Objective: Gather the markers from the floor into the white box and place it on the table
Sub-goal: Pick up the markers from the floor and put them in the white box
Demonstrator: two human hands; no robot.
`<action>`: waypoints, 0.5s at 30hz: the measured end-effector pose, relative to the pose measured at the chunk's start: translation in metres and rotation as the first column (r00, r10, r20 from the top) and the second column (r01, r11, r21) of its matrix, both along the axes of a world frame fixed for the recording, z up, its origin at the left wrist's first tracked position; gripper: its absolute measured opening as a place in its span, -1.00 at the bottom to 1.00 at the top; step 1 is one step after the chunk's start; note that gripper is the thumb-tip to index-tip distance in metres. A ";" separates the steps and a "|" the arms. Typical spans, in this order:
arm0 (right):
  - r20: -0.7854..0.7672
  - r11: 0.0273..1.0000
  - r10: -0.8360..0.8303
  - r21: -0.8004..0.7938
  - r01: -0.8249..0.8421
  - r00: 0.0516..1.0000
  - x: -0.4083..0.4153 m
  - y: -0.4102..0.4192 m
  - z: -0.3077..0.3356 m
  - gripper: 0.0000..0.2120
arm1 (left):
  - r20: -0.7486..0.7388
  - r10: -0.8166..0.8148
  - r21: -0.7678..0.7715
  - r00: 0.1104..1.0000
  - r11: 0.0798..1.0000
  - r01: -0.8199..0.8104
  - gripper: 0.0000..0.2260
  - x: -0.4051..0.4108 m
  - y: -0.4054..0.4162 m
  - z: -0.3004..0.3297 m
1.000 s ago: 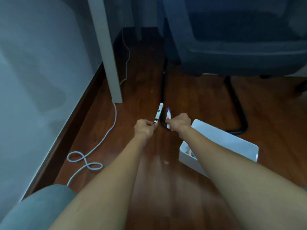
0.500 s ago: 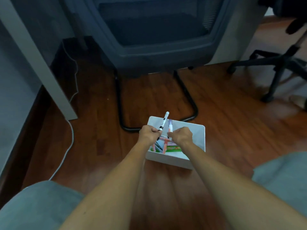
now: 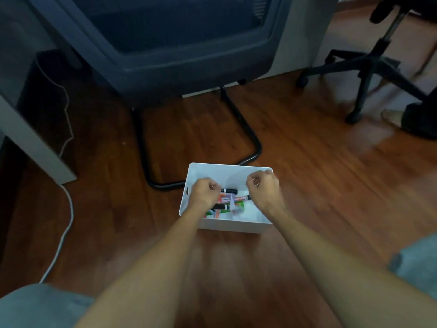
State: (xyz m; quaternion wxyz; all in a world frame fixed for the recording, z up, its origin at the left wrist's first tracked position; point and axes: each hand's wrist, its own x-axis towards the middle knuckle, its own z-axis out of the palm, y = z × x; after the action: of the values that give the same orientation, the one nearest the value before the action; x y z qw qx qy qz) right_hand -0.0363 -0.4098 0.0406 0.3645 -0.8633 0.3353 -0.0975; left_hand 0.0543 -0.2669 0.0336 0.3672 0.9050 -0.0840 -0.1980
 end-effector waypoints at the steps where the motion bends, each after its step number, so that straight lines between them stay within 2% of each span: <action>1: 0.040 0.999 -0.022 -0.033 0.023 0.999 -0.004 -0.006 0.003 -0.76 | 0.062 -0.002 -0.011 0.998 1.000 0.003 -0.85 0.006 0.000 0.000; 3: 0.089 0.992 -0.094 -0.078 0.101 0.992 -0.010 -0.019 0.001 -0.75 | 0.189 0.007 -0.058 0.982 0.998 0.004 -0.84 0.014 0.003 0.001; 5: 0.050 0.982 -0.156 -0.098 0.160 0.987 -0.016 -0.024 -0.006 -0.69 | 0.327 0.052 -0.055 0.943 0.998 -0.036 -0.82 0.018 0.009 0.001; 7: -0.051 0.982 -0.161 -0.104 0.155 0.986 -0.019 -0.022 -0.011 -0.58 | 0.408 0.058 0.053 0.911 0.995 -0.087 -0.74 0.023 0.017 0.001; 8: -0.095 0.986 -0.152 -0.081 0.144 0.984 -0.018 -0.023 -0.017 -0.52 | 0.395 0.052 0.106 0.917 0.989 -0.101 -0.69 0.027 0.022 -0.002; 10: -0.128 0.993 -0.110 0.031 0.114 0.986 -0.021 -0.024 -0.028 -0.44 | 0.226 0.097 0.123 0.969 0.984 -0.127 -0.59 0.030 0.032 -0.012; 12: -0.076 0.984 -0.058 0.163 0.070 0.995 -0.024 -0.025 -0.035 -0.40 | 0.004 0.140 0.015 0.990 0.990 -0.140 -0.55 0.027 0.041 -0.018; 15: -0.069 0.960 -0.032 0.276 0.050 0.997 -0.028 -0.021 -0.038 -0.34 | -0.164 0.168 -0.152 0.972 0.969 -0.194 -0.56 0.023 0.050 -0.027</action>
State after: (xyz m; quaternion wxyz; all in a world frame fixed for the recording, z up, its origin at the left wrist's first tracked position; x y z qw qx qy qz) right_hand -0.0646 -0.4309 0.0026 0.4690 -0.7992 0.3748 -0.0292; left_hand 0.0773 -0.2172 0.0066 0.4635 0.8574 0.0108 -0.2234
